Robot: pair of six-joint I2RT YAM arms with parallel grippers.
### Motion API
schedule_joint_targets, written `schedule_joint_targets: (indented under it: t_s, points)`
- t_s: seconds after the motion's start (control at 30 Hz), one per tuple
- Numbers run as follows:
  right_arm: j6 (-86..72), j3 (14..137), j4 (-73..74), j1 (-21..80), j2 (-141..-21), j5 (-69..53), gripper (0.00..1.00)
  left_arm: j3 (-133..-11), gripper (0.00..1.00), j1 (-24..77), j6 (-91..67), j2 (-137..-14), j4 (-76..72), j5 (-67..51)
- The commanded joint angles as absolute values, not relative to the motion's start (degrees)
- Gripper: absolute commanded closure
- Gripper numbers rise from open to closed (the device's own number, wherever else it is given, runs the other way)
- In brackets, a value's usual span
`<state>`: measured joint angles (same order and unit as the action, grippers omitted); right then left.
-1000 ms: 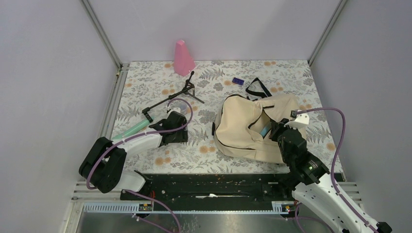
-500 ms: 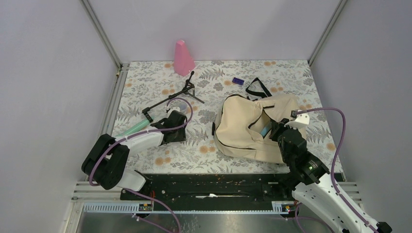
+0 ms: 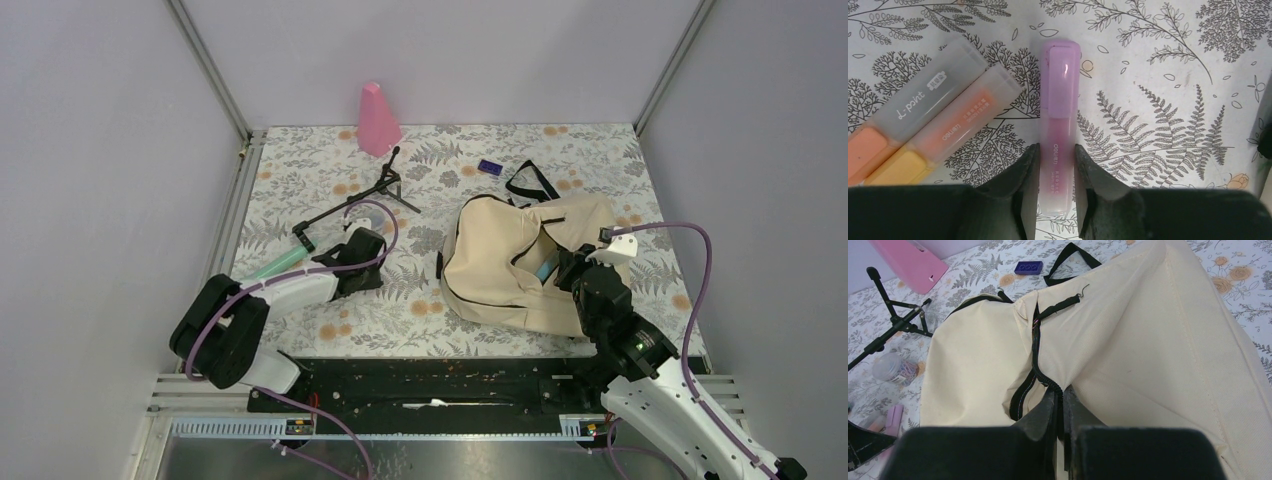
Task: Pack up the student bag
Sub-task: Pick up the stationery from the center of the board, then place the stationery in the student bag.
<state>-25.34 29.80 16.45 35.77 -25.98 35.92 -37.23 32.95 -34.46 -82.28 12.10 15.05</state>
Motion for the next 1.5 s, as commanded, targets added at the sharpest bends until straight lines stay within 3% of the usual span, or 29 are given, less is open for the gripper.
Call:
schedule_joint_targets:
  t_s: [0.0, 0.33, 0.53, 1.0, 1.17, 1.47]
  points:
    - [-25.75, 31.04, 13.62, 35.67, -25.13, 38.06, 1.00, -35.34, 0.90, 34.74, -35.13, -81.20, 9.84, 12.92]
    - [-25.31, 31.61, 13.67, 35.78, -25.04, 37.97, 1.00, -41.36, 0.94, 50.77, -35.10, -71.05, 10.36, 11.33]
    - [-25.85, 31.76, 13.60, 35.75, -25.03, 37.53, 1.00, -47.85, 0.94, 58.39, -36.06, -71.60, 7.07, 4.82]
    - [-26.61, 33.43, 15.23, 35.70, -24.83, 34.85, 1.00, -72.59, 0.93, 61.08, -40.11, -98.99, -5.66, -16.29]
    - [-26.86, 33.20, 15.42, 35.73, -24.41, 34.14, 1.00, -81.89, 0.93, 60.84, -38.73, -107.88, -2.14, -16.85]
    - [-27.42, 32.82, 16.04, 35.69, -24.52, 32.47, 1.00, -86.61, 0.93, 57.83, -40.69, -113.44, -8.84, -13.97]
